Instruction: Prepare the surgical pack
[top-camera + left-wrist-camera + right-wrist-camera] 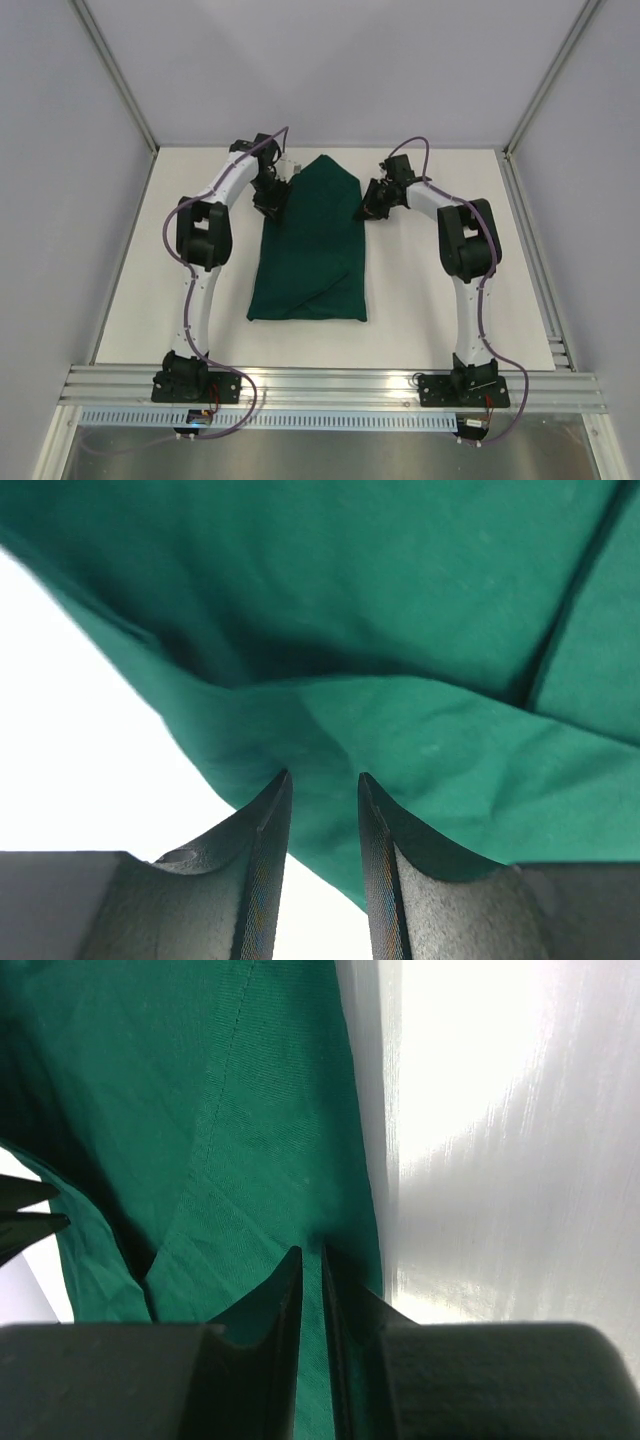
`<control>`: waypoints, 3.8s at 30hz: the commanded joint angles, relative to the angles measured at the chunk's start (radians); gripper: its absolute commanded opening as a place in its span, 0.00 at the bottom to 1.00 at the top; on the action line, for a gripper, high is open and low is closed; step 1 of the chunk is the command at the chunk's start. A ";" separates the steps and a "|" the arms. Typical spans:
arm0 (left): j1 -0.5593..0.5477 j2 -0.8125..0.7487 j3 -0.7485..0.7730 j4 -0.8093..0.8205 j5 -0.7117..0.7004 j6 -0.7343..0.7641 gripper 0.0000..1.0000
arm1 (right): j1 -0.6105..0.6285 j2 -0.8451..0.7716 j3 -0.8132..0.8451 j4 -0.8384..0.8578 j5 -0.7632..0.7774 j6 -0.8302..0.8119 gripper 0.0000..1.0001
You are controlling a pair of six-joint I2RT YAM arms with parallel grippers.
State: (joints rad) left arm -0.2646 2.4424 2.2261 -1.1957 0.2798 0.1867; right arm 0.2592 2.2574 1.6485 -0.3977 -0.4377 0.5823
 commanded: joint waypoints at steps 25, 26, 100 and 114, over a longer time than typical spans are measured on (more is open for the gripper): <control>0.085 -0.049 0.000 0.219 0.012 -0.265 0.56 | -0.060 0.165 0.261 0.019 0.025 0.110 0.42; 0.085 -0.046 0.001 0.226 -0.007 -0.270 0.57 | -0.058 0.172 0.269 0.017 0.022 0.110 0.43; 0.084 -0.985 -1.278 0.392 0.305 0.407 0.00 | 0.199 -1.163 -1.095 0.190 0.171 0.087 0.72; 0.084 -1.013 -1.290 0.419 0.248 0.455 0.00 | 0.160 -0.554 -0.284 -0.069 0.013 -0.274 0.74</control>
State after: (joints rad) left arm -0.1829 1.4559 0.9413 -0.7994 0.5545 0.5930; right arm 0.4194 1.5314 1.2465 -0.3717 -0.3225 0.3893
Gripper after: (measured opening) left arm 0.009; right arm 0.751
